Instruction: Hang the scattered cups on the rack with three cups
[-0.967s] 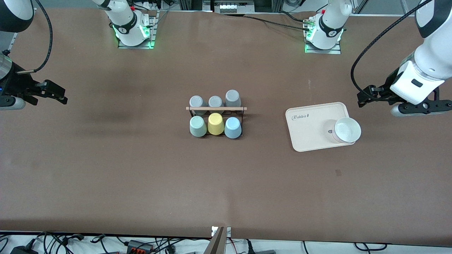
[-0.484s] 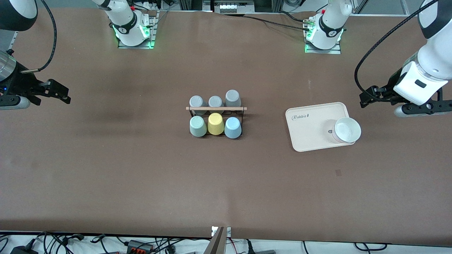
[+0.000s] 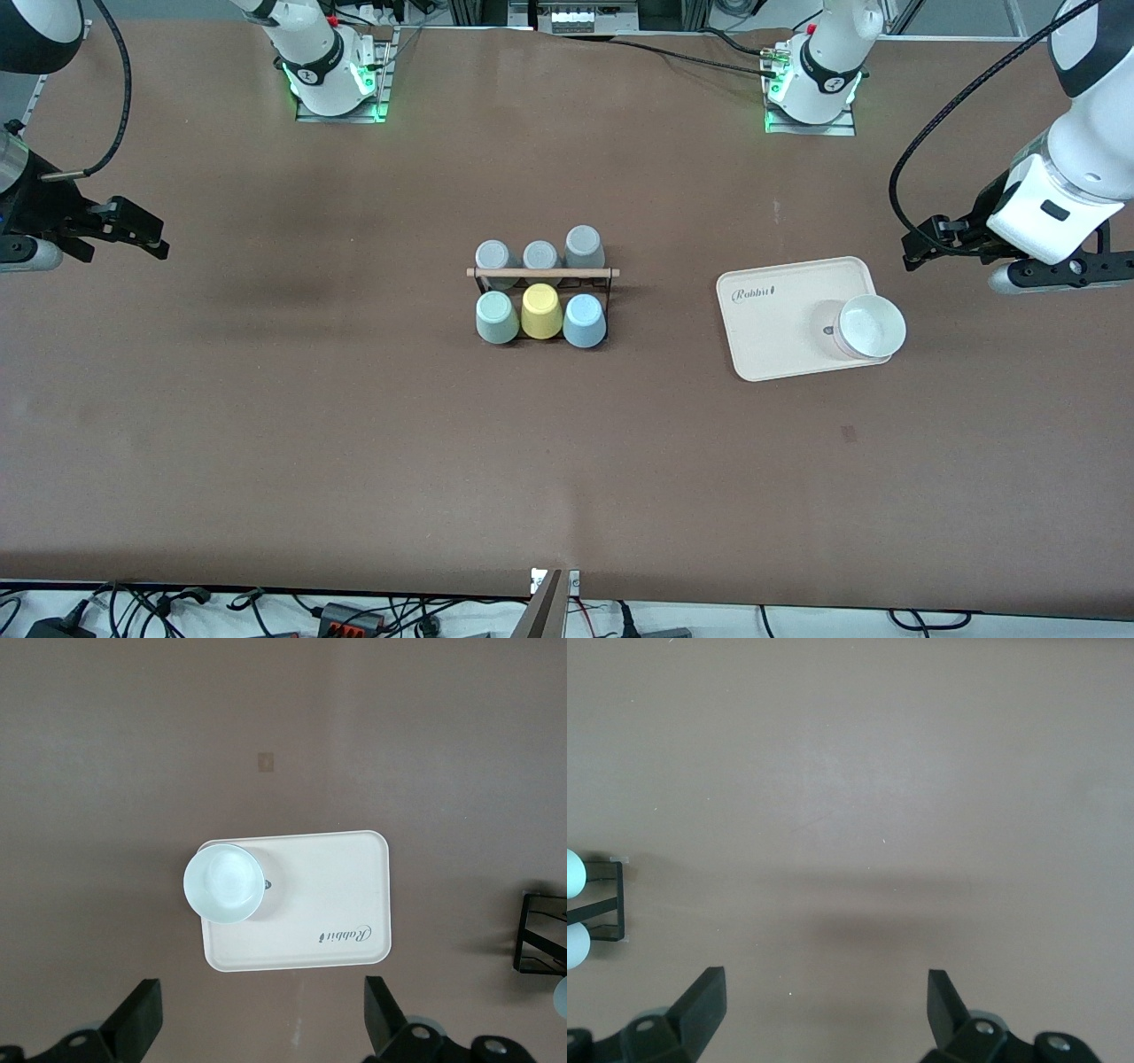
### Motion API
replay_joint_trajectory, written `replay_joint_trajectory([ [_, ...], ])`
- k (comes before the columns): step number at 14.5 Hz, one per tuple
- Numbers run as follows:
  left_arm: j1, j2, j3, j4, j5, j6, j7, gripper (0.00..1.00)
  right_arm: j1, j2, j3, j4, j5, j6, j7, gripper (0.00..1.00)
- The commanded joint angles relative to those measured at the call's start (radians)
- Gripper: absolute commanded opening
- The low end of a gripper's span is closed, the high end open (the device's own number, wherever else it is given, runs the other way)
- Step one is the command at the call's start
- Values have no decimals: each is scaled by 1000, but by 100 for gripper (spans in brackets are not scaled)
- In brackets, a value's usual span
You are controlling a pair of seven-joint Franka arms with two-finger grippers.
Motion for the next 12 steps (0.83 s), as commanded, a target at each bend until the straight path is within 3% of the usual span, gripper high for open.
replay_joint_trajectory([
  [1,5,-2,-4,4,2,-29,18,100,-51,-20,50,-12,-16,-5,0,100],
  [12,4,0,-4,9,2,-28,18,100,-59,-23,56,-15,-16,-24,1,100],
])
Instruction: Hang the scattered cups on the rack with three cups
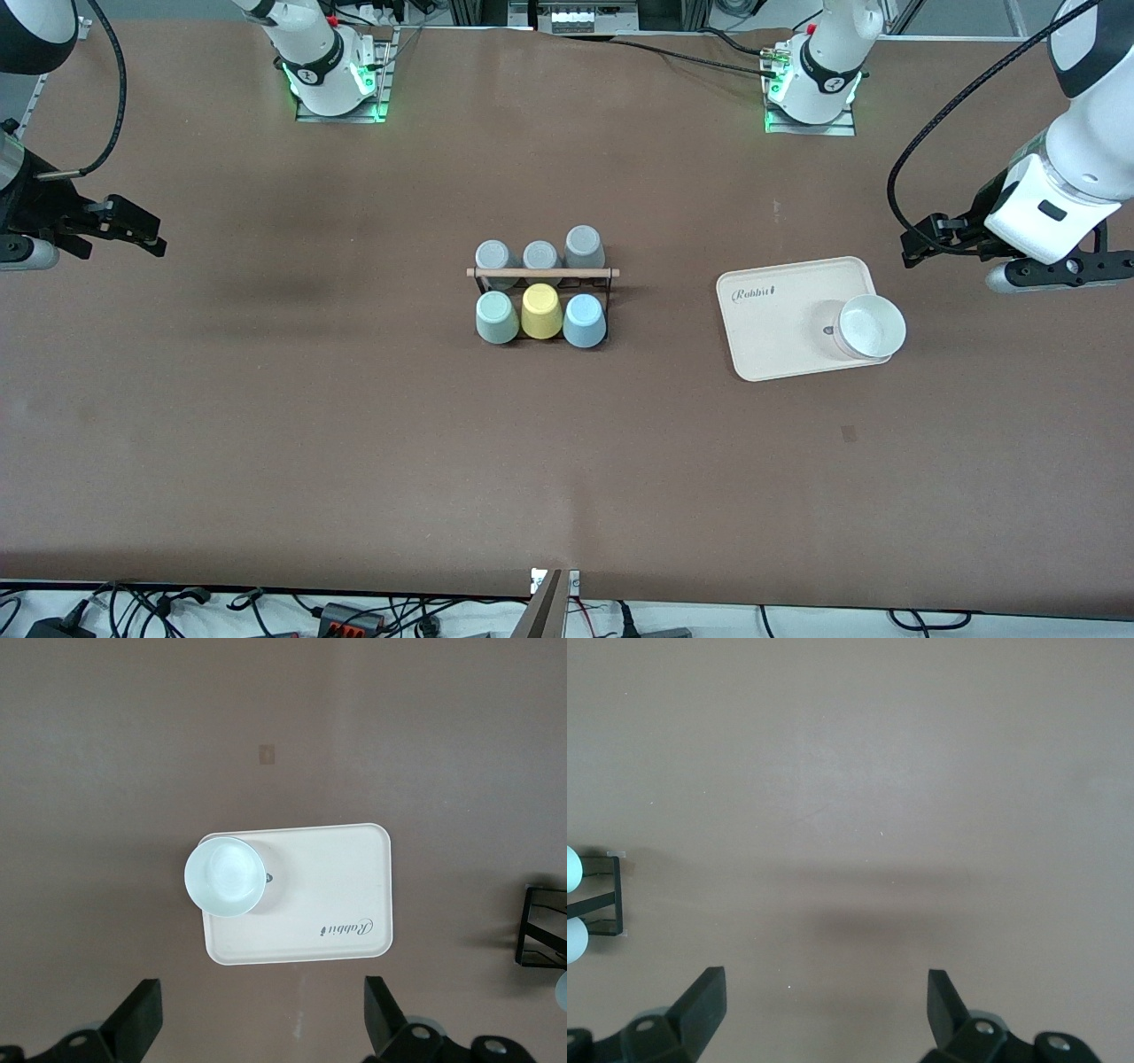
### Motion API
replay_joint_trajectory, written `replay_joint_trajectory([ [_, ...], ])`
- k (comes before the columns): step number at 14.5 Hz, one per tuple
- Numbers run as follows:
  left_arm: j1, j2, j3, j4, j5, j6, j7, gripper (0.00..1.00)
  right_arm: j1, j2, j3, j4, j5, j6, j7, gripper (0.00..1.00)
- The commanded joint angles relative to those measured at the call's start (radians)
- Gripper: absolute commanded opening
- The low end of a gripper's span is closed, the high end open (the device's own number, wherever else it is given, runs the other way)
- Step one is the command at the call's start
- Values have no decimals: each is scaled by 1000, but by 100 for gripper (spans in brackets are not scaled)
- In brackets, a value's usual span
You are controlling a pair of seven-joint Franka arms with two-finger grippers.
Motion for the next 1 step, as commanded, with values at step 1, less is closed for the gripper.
replay_joint_trajectory([
  [1,4,0,-4,9,2,-13,18,100,-15,-23,18,-15,-15,-7,1,100],
])
